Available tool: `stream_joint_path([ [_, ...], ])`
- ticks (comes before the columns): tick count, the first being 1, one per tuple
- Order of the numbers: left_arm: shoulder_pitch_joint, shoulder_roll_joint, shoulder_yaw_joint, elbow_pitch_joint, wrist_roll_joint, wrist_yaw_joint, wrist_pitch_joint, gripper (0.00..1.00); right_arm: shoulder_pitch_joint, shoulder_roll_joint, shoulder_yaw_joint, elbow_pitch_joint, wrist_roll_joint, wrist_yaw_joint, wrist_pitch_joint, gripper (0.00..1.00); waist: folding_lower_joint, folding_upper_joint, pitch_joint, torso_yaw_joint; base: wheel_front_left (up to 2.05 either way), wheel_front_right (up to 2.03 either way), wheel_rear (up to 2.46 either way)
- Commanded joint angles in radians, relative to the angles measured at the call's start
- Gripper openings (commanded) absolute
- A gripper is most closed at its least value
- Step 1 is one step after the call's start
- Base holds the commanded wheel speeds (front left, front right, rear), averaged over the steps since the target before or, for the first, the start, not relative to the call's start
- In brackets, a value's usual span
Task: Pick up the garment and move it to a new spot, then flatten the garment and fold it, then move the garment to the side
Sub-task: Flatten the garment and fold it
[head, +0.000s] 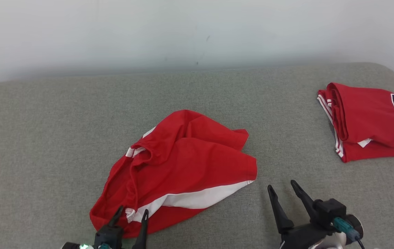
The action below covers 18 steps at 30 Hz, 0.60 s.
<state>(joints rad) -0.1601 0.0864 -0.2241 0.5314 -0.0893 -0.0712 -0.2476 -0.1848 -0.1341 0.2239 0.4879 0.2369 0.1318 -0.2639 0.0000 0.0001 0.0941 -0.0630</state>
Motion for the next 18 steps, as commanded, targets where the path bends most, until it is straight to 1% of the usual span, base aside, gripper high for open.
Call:
stream_joint_path([
  [1, -0.015, 0.005, 0.000, 0.007, 0.006, 0.000, 0.001, 1.00, -0.014, -0.009, 0.011, 0.014, 0.003, -0.002, 0.001, 1.00, 0.0000, -0.0001, 0.004, 0.003, 0.00, 0.00, 0.00],
  [13, -0.083, 0.006, -0.017, 0.093, -0.014, -0.007, 0.023, 1.00, -0.155, -0.045, 0.163, 0.187, 0.048, -0.002, 0.001, 1.00, 0.0000, -0.0001, 0.031, 0.038, 0.00, 0.00, 0.00],
  [18, -0.112, 0.002, -0.027, 0.120, -0.035, -0.021, 0.050, 1.00, -0.215, -0.060, 0.224, 0.273, 0.065, -0.002, 0.001, 1.00, 0.0000, -0.0001, 0.047, 0.058, 0.00, 0.00, 0.00],
])
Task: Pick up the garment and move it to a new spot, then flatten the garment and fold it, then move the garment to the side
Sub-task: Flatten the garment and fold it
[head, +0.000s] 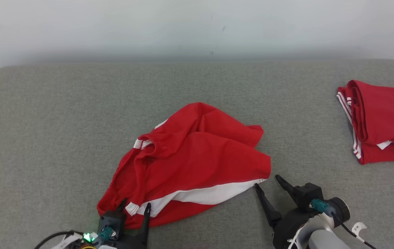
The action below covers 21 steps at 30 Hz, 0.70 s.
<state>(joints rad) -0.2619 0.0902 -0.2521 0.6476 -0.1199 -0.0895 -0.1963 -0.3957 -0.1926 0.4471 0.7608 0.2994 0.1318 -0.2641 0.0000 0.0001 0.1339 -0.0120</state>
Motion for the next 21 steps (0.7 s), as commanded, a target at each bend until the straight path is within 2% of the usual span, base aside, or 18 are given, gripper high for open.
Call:
stream_joint_path([
  [1, -0.015, -0.003, 0.000, 0.009, -0.009, -0.006, 0.004, 1.00, -0.014, -0.001, 0.014, 0.021, 0.010, -0.002, 0.001, 1.00, 0.0000, -0.0001, 0.009, 0.011, 0.00, 0.00, 0.00],
  [2, -0.022, -0.005, -0.002, 0.016, -0.019, -0.005, 0.010, 0.85, -0.029, -0.003, 0.024, 0.034, 0.016, -0.002, 0.001, 1.00, 0.0000, -0.0001, 0.013, 0.016, 0.00, 0.00, 0.00],
  [3, -0.029, -0.007, 0.000, 0.024, -0.033, -0.011, 0.015, 0.45, -0.045, -0.007, 0.031, 0.044, 0.023, -0.002, 0.001, 1.00, 0.0000, -0.0001, 0.016, 0.020, 0.00, 0.00, 0.00],
  [4, -0.034, -0.009, 0.002, 0.030, -0.042, -0.015, 0.013, 0.19, -0.053, -0.008, 0.044, 0.057, 0.032, -0.002, 0.001, 0.79, 0.0000, -0.0001, 0.019, 0.023, 0.00, 0.00, 0.00],
  [5, -0.040, -0.011, 0.005, 0.036, -0.053, -0.016, 0.006, 0.00, -0.060, -0.009, 0.059, 0.065, 0.038, -0.002, 0.001, 0.45, 0.0000, -0.0001, 0.021, 0.025, 0.00, 0.00, 0.00],
  [6, -0.045, -0.012, 0.003, 0.043, -0.060, -0.020, 0.006, 0.00, -0.070, -0.010, 0.070, 0.072, 0.044, -0.002, 0.001, 0.00, 0.0000, -0.0001, 0.023, 0.026, 0.00, 0.00, 0.00],
  [12, -0.042, -0.010, 0.011, 0.052, -0.095, -0.025, -0.026, 0.00, -0.076, -0.017, 0.091, 0.068, 0.082, -0.002, 0.001, 0.00, 0.0000, -0.0001, 0.006, 0.025, 0.00, 0.00, 0.00],
  [21, 0.058, -0.003, 0.035, -0.043, -0.165, -0.031, -0.051, 0.00, 0.087, -0.059, 0.059, -0.061, 0.137, -0.002, 0.001, 0.00, 0.0000, -0.0001, -0.065, 0.031, 0.00, 0.00, 0.00],
])
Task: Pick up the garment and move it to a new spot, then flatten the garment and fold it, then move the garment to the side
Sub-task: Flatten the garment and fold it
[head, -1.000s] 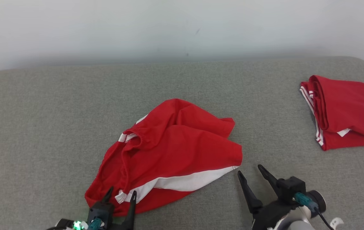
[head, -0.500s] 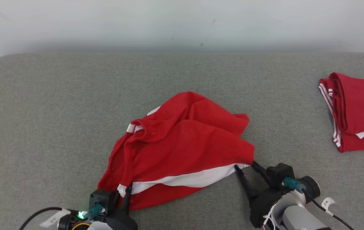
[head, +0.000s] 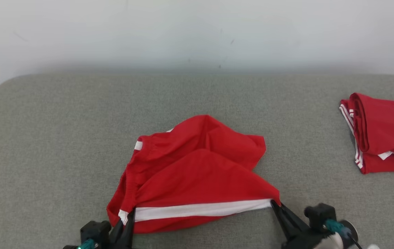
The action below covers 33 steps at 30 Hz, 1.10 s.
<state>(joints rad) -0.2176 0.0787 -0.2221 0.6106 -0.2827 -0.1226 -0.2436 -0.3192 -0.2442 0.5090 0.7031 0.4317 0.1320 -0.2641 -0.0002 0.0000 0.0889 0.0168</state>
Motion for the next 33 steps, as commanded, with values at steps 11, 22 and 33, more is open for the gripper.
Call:
stream_joint_path([
  [11, 0.146, 0.027, 0.063, -0.189, -0.104, 0.010, 0.020, 0.00, 0.169, -0.097, -0.001, -0.161, 0.114, -0.002, 0.024, 0.00, 0.0002, 0.0000, -0.052, -0.025, 0.00, 0.00, 0.00],
  [22, 0.182, 0.043, 0.044, -0.112, -0.125, 0.002, 0.014, 1.00, 0.162, -0.110, 0.071, -0.142, 0.134, -0.002, 0.019, 1.00, 0.0002, 0.0000, -0.069, -0.022, 0.00, 0.00, 0.00],
  [33, 0.210, 0.085, 0.006, -0.176, -0.096, 0.008, 0.063, 1.00, 0.208, -0.152, 0.167, -0.213, 0.157, -0.002, 0.028, 1.00, 0.0002, 0.0000, -0.065, -0.017, 0.00, 0.00, 0.00],
])
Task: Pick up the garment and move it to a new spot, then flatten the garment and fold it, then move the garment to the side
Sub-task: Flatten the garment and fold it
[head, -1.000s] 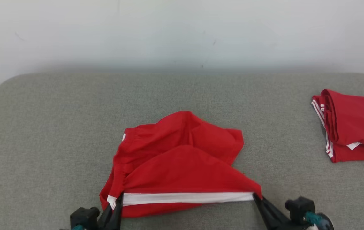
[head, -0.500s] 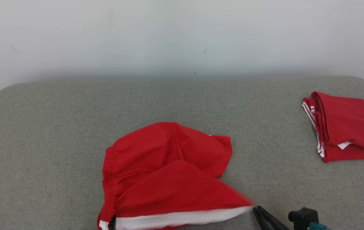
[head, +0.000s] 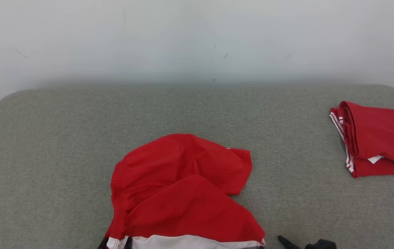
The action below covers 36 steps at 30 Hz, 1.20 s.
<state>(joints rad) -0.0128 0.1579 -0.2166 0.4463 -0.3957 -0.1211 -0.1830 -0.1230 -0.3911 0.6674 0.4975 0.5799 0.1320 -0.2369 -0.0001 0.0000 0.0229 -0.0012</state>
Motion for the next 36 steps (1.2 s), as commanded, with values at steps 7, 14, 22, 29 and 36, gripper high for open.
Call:
stream_joint_path([
  [7, 0.015, 0.030, -0.012, -0.069, 0.036, 0.032, 0.027, 1.00, 0.010, -0.021, 0.048, -0.032, -0.017, -0.002, 0.001, 1.00, 0.0001, 0.0000, 0.009, 0.003, 0.00, 0.00, 0.00],
  [14, 0.005, 0.055, -0.025, -0.086, 0.057, 0.046, 0.058, 1.00, -0.026, -0.006, 0.056, -0.005, -0.103, -0.002, -0.007, 1.00, 0.0001, 0.0000, 0.013, -0.005, 0.00, 0.00, 0.00],
  [22, -0.008, 0.052, -0.028, -0.082, 0.033, 0.043, 0.067, 1.00, -0.083, 0.020, 0.096, 0.057, -0.132, -0.002, -0.010, 1.00, 0.0001, 0.0000, 0.023, -0.003, 0.00, 0.00, 0.00],
  [29, -0.034, 0.040, -0.040, -0.020, -0.002, 0.022, 0.044, 0.00, -0.116, 0.044, 0.118, 0.114, -0.116, -0.002, -0.022, 0.00, 0.0001, 0.0000, 0.019, 0.005, 0.00, 0.00, 0.00],
  [36, -0.004, 0.043, -0.017, -0.071, -0.055, 0.012, 0.016, 0.00, -0.074, -0.005, 0.098, 0.013, 0.003, -0.002, -0.026, 0.00, 0.0001, 0.0000, 0.018, 0.001, 0.00, 0.00, 0.00],
])
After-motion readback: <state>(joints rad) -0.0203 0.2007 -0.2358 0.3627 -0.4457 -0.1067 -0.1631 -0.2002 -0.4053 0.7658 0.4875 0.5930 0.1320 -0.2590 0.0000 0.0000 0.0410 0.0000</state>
